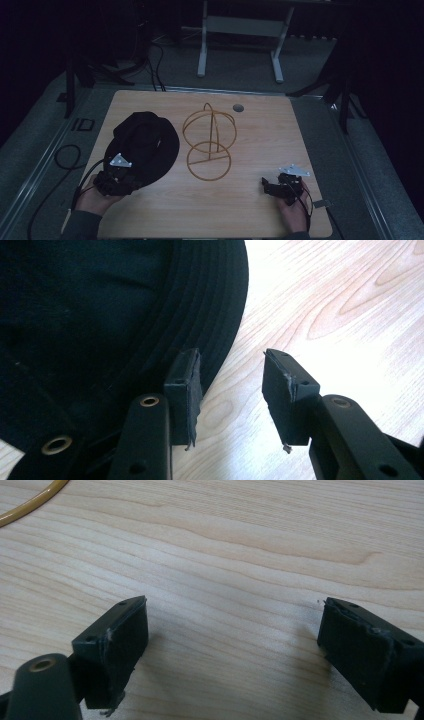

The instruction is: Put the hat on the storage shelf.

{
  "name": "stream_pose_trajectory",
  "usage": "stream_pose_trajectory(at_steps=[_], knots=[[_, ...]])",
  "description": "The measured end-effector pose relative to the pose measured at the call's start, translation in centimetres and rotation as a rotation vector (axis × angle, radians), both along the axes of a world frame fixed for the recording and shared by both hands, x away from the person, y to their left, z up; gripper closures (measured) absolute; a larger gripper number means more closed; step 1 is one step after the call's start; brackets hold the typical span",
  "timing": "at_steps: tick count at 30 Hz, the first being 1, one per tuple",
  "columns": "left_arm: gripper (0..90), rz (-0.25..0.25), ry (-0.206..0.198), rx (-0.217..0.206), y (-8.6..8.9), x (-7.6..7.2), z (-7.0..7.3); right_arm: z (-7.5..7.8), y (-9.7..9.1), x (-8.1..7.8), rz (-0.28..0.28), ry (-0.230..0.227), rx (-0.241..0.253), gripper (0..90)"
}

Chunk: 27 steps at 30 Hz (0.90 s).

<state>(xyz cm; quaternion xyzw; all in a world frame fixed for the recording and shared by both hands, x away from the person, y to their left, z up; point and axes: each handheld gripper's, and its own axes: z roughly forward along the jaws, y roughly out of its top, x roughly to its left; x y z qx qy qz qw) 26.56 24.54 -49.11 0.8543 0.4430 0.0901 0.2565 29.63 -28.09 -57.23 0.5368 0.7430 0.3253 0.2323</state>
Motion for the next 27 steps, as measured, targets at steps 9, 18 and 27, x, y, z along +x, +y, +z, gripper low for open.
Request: stream_pose_trajectory(at_steps=[9,18,27], knots=[[59.1,0.024,-0.001,0.014,1.1,-0.1,0.9,0.0,0.0,0.0,0.001,0.0,0.0,12.7],[58.9,0.06,0.036,0.04,1.9,0.3,1.7,0.0,0.0,0.0,0.002,0.0,0.0,12.7],[58.9,0.074,0.039,0.068,2.7,0.5,3.4,0.0,0.0,0.0,0.004,-0.001,-0.001,12.6]])
